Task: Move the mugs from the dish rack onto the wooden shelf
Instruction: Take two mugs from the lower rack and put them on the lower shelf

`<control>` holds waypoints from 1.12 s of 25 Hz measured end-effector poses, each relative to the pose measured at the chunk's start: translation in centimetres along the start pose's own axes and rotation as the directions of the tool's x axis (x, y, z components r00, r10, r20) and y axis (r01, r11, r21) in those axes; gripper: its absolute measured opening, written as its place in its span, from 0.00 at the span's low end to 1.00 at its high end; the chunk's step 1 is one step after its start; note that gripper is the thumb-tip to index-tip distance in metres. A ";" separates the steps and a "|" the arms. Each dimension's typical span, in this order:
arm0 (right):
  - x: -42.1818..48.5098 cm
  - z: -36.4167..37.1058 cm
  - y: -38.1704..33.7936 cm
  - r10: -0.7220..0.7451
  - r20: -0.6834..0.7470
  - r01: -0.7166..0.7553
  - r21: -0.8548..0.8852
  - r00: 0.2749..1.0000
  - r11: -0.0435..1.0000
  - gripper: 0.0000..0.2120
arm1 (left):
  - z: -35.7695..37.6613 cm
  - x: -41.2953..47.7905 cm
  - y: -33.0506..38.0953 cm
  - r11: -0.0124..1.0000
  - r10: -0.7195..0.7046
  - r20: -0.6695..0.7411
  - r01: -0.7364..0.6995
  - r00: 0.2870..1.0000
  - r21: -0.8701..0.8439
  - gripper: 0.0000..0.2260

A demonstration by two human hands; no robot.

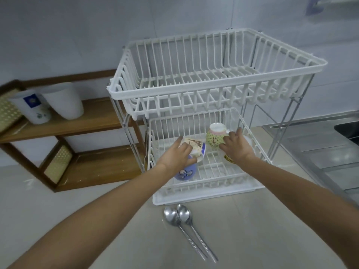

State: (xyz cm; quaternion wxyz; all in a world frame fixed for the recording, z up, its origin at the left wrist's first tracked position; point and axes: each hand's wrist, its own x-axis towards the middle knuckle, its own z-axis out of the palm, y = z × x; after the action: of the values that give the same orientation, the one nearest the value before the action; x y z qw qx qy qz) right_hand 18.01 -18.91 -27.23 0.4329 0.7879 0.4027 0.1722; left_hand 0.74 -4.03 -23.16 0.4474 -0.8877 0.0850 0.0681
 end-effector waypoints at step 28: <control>-6.2 -29.3 -19.9 0.292 0.003 0.163 0.824 0.957 -0.543 0.38 | 24.4 -29.6 -2.0 -0.839 -0.510 0.646 -0.161 0.568 -0.521 0.25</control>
State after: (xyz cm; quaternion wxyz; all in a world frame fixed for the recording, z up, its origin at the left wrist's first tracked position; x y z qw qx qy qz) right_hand -13.63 -1.83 -26.49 -0.5550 0.7474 0.3371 -0.1408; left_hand -28.85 19.43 -30.15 -0.6595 -0.6181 -0.3285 -0.2743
